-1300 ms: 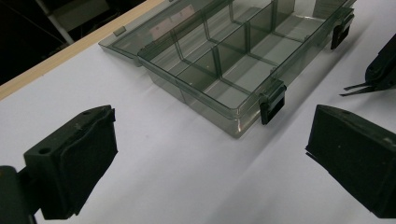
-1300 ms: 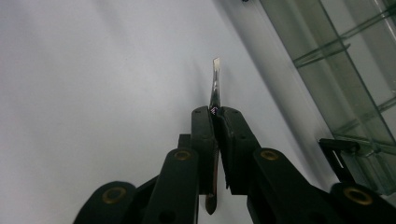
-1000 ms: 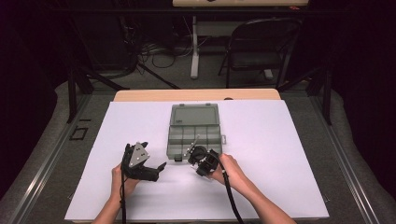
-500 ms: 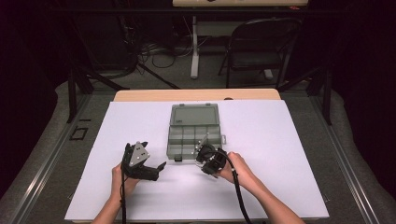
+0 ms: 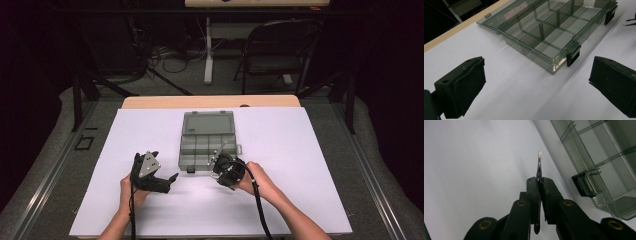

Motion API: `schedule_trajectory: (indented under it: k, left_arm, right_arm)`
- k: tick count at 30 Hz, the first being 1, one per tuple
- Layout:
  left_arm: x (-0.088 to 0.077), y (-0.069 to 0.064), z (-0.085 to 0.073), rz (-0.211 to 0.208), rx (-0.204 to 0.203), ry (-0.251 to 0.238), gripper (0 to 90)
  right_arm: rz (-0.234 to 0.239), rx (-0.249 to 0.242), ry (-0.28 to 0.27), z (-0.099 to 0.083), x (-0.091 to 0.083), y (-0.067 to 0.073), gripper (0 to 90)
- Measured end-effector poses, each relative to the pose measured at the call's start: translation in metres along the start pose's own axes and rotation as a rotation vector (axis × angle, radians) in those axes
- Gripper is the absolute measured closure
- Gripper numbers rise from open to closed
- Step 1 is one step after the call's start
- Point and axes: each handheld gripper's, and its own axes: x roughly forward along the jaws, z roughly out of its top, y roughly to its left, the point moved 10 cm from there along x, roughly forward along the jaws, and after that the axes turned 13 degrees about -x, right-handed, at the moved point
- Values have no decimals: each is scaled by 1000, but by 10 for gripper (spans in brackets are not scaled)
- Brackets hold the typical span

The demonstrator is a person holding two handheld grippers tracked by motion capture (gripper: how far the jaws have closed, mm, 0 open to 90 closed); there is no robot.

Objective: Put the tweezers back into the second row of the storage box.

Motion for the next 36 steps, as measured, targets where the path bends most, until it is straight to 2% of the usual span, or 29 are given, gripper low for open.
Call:
schedule_trajectory:
  k: [12, 32, 36]
  left_arm:
    - [0, 0, -2, -10, -8, 4, 1]
    - [1, -3, -1, -18, 12, 4, 1]
    - [1, -4, -1, -19, 10, 4, 1]
  right_arm:
    - [-2, -13, 3, -7, -8, -2, 851]
    - [-38, 1, -22, -12, -30, -12, 851]
    - [-48, -17, -17, -11, -33, -14, 851]
